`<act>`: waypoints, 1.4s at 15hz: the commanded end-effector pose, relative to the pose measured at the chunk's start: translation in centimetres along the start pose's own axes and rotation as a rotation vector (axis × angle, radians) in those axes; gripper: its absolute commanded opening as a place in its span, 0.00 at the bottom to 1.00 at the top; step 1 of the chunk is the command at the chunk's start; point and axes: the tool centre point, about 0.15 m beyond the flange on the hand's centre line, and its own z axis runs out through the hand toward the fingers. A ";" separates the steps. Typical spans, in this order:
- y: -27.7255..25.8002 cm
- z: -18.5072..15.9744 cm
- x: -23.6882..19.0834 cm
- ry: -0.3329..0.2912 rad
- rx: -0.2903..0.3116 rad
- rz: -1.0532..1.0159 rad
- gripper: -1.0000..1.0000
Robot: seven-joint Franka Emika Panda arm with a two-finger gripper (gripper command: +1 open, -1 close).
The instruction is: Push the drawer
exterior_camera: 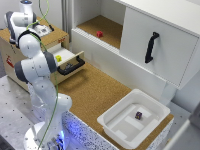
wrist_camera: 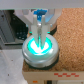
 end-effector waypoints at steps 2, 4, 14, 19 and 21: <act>1.0 -3.5 -6.2 0.069 -0.103 0.042 1.00; 3.1 -3.6 -8.6 0.064 -0.139 0.119 1.00; 13.8 -1.8 -22.7 0.023 -0.137 0.633 1.00; 15.3 -2.1 -28.2 0.022 -0.152 0.803 1.00; 15.6 -1.8 -30.6 0.019 -0.140 0.881 1.00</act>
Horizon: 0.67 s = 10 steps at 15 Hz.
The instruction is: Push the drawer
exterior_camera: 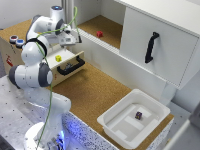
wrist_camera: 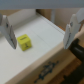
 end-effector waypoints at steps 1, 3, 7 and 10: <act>4.9 1.9 -4.5 0.041 -0.003 0.173 1.00; 6.1 2.8 -5.8 0.039 -0.002 0.242 1.00; 10.5 5.6 -9.1 0.044 0.073 0.488 1.00; 12.8 7.0 -10.5 0.034 0.036 0.630 1.00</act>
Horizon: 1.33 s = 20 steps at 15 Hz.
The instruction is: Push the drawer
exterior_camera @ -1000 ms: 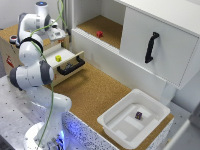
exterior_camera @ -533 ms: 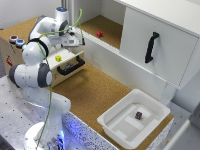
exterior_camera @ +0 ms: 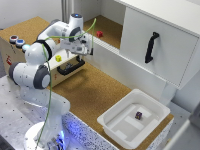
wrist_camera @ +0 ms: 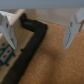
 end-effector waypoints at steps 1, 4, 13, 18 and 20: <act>5.6 3.4 -1.1 0.059 0.024 0.191 1.00; 7.5 5.8 -0.7 0.059 0.023 0.243 1.00; 3.3 6.4 0.4 0.082 -0.050 0.402 0.00; -0.3 8.5 1.0 0.013 0.043 0.369 0.00; -2.3 9.0 1.6 0.006 0.059 0.364 0.00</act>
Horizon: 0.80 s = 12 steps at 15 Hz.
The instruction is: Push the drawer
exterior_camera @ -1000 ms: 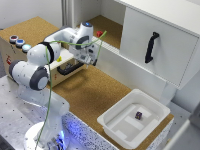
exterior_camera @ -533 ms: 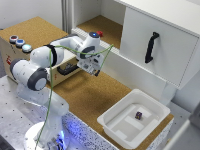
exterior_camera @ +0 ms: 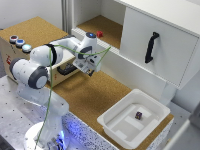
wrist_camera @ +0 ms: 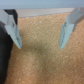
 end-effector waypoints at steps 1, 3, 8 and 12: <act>-5.2 2.4 -0.4 -0.026 0.031 0.023 0.00; -8.0 2.9 -0.3 -0.013 0.053 0.022 0.00; -16.8 5.3 0.7 -0.016 0.028 -0.044 0.00; -20.4 6.1 1.8 0.001 0.011 -0.083 0.00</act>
